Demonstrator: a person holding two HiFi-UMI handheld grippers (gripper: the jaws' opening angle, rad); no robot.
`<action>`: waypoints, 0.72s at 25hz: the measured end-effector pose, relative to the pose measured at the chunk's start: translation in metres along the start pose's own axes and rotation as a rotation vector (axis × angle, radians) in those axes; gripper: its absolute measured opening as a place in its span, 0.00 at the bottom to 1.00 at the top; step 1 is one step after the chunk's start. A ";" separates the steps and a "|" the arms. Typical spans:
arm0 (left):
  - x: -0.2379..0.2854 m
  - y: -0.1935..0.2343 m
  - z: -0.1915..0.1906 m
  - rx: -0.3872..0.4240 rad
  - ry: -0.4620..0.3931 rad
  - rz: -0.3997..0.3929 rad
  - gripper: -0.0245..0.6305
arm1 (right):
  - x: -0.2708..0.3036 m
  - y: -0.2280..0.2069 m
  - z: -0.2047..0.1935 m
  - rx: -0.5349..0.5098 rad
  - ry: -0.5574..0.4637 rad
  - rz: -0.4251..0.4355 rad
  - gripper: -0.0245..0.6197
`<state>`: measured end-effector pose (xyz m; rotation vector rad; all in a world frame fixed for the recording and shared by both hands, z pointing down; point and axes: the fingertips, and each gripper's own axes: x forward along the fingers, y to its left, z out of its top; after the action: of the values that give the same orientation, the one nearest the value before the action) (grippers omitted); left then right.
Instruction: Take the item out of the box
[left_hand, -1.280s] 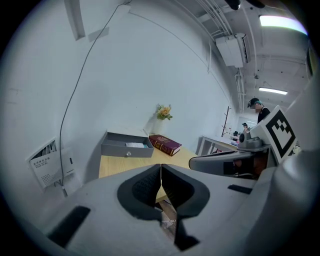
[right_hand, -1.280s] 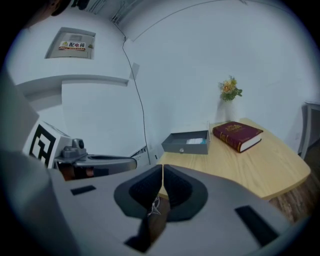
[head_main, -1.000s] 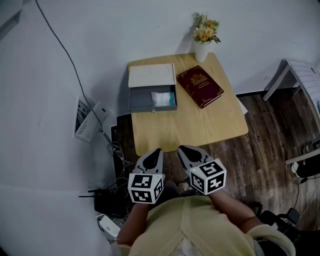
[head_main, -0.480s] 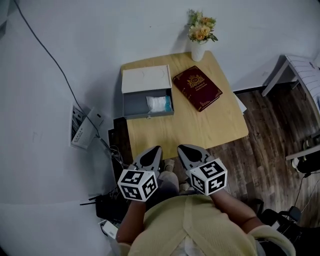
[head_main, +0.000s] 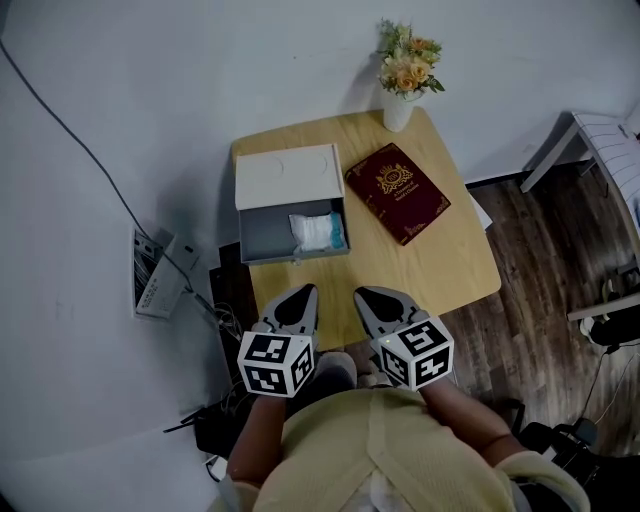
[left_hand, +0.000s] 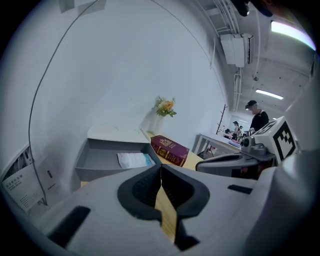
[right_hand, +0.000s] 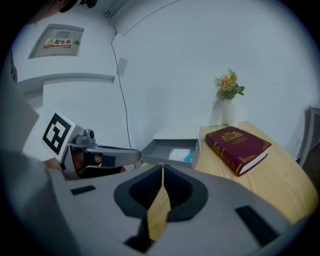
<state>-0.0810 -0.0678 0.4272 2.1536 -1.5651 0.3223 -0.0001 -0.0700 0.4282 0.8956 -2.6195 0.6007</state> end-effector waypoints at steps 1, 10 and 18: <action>0.005 0.004 0.003 0.002 0.002 -0.001 0.07 | 0.004 -0.003 0.003 0.002 0.000 -0.004 0.09; 0.043 0.034 0.032 0.034 0.035 -0.026 0.07 | 0.037 -0.026 0.020 0.032 0.025 -0.030 0.09; 0.067 0.053 0.045 0.058 0.081 -0.063 0.07 | 0.065 -0.033 0.030 0.036 0.068 -0.028 0.09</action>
<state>-0.1122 -0.1586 0.4291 2.2005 -1.4569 0.4337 -0.0325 -0.1413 0.4380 0.9047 -2.5397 0.6613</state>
